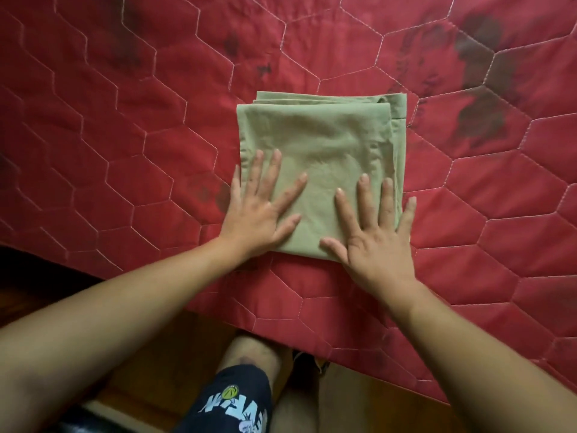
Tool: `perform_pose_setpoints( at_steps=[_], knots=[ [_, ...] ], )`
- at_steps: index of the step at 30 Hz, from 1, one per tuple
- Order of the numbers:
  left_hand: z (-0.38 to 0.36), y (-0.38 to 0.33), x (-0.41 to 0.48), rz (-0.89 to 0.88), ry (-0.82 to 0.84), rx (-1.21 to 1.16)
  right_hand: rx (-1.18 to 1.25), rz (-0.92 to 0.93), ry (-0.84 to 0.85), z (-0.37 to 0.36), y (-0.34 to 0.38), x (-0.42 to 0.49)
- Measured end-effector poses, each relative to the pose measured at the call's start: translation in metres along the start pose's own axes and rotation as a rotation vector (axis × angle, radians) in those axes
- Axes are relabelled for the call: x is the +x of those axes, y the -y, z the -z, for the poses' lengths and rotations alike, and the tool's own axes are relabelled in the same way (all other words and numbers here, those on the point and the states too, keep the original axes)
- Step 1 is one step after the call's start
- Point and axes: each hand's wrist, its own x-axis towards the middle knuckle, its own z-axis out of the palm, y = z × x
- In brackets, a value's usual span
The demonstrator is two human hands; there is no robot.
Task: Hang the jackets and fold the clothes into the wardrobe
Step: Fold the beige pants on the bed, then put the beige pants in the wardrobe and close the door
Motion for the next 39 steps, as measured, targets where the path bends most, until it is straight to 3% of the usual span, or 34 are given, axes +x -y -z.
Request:
perform_pose_setpoints(
  at_steps=[4, 6, 9, 11, 13, 16, 19, 21, 27, 30, 39],
  knots=[
    [-0.005, 0.004, 0.005, 0.01, -0.023, -0.069, 0.032, -0.025, 0.049, -0.003, 0.0, 0.003],
    [-0.001, 0.007, 0.002, 0.062, -0.091, -0.297, 0.158, -0.05, 0.007, 0.009, 0.002, 0.002],
    [0.017, 0.011, 0.005, 0.357, -0.325, -0.75, 0.679, -0.299, -0.225, 0.04, 0.001, 0.006],
    [0.029, 0.014, 0.011, 0.641, -0.303, -1.032, 0.95, -0.551, -0.322, 0.059, -0.008, 0.019],
    [0.039, 0.019, 0.018, 0.839, -0.207, -1.294, 1.125, -0.776, -0.211, 0.075, -0.017, 0.033],
    [0.051, 0.033, 0.026, 0.936, 0.027, -1.498, 1.322, -0.892, 0.09, 0.094, -0.027, 0.042],
    [0.069, 0.034, 0.025, 0.894, 0.264, -1.606, 1.48, -0.894, 0.393, 0.103, -0.025, 0.033],
    [0.079, 0.036, 0.021, 0.864, 0.347, -1.684, 1.543, -0.908, 0.457, 0.102, -0.023, 0.02],
    [0.128, 0.034, 0.009, 0.725, 0.471, -1.729, 1.678, -0.824, 0.391, 0.134, -0.016, -0.014],
    [0.162, 0.034, -0.002, 0.697, 0.454, -1.716, 1.604, -0.7, 0.309, 0.172, -0.002, -0.027],
    [0.288, 0.055, -0.085, 0.652, 0.367, -1.678, 1.599, -0.453, 0.325, 0.292, 0.047, -0.077]
  ],
)
